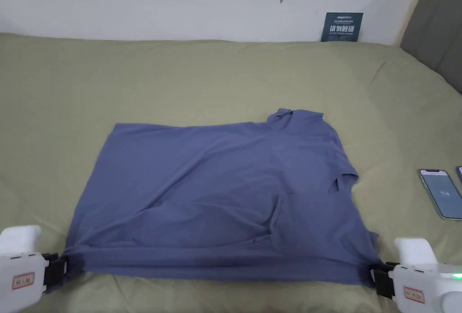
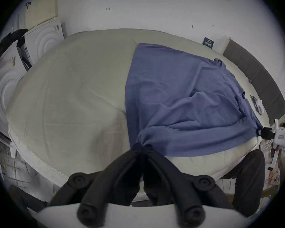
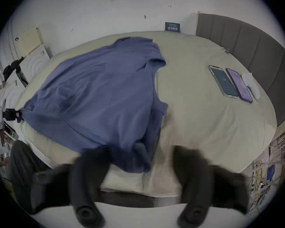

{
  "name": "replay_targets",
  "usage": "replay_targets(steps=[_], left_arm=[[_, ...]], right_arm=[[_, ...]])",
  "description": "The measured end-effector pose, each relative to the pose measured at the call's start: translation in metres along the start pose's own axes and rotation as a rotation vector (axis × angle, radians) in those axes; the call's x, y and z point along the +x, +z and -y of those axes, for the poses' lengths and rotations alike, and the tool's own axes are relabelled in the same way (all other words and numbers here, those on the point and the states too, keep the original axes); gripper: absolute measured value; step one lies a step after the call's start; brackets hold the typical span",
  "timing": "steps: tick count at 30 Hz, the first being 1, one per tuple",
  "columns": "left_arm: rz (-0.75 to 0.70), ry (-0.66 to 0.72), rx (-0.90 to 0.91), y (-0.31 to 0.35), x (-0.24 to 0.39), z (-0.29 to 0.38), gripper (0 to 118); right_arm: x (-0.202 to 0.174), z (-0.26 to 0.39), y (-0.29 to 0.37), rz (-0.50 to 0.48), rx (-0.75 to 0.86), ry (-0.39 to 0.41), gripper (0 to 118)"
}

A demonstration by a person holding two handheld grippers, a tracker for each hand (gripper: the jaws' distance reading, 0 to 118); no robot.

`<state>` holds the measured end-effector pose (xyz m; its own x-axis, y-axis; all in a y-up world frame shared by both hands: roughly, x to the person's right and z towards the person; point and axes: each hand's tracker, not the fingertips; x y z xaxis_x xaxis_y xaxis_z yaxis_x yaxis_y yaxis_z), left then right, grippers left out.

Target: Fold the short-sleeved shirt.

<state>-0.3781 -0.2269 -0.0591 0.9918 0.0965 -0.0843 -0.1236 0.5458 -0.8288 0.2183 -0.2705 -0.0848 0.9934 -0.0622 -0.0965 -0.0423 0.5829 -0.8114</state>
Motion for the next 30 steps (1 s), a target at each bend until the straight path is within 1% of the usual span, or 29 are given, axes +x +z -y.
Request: replay_targets(steps=[1,6,9,12,15,19,20,24,25,26,27,28,29,30], left_arm=[[-0.005,-0.002,0.003,0.0,0.001,0.005,2],[-0.006,-0.034,0.038,0.004,-0.001,-0.009,2],[-0.004,-0.072,0.063,0.007,0.002,-0.034,2],[0.007,-0.082,0.078,0.001,0.003,-0.077,2],[0.008,-0.081,0.07,-0.016,0.005,-0.121,2],[0.025,-0.053,0.03,-0.051,0.006,-0.168,2],[0.027,-0.047,0.025,-0.062,0.007,-0.176,2],[0.019,-0.045,-0.035,-0.101,0.012,-0.191,2],[0.024,-0.048,-0.051,-0.11,0.012,-0.191,3],[0.034,-0.048,-0.052,-0.115,0.011,-0.193,10],[0.045,-0.046,-0.052,-0.118,0.01,-0.194,43],[0.058,-0.033,-0.045,-0.12,0.008,-0.194,83],[0.032,-0.011,-0.034,-0.117,0.007,-0.191,95],[0.014,0.009,-0.025,-0.116,0.006,-0.188,104]], right_arm=[[0.002,-0.003,0.006,-0.03,-0.019,-0.017,1],[-0.002,-0.026,0.032,-0.03,0.063,-0.008,1],[-0.007,-0.057,0.042,-0.033,0.118,0.006,1],[-0.01,-0.1,0.038,-0.036,0.145,-0.004,1],[-0.01,-0.147,0.016,-0.016,0.142,0.015,1],[-0.006,-0.195,-0.028,0.001,0.076,-0.011,1],[-0.006,-0.203,-0.04,0.012,0.058,-0.018,1],[-0.005,-0.218,-0.079,0.004,-0.016,-0.044,1],[-0.003,-0.219,-0.089,-0.013,-0.043,-0.055,7],[-0.002,-0.217,-0.094,-0.026,-0.054,-0.062,27],[0.0,-0.217,-0.097,-0.035,-0.062,-0.073,81],[0.002,-0.214,-0.098,-0.026,-0.065,-0.087,115],[0.003,-0.21,-0.098,-0.024,-0.065,-0.107,118],[0.006,-0.205,-0.096,-0.028,-0.059,-0.116,116]])
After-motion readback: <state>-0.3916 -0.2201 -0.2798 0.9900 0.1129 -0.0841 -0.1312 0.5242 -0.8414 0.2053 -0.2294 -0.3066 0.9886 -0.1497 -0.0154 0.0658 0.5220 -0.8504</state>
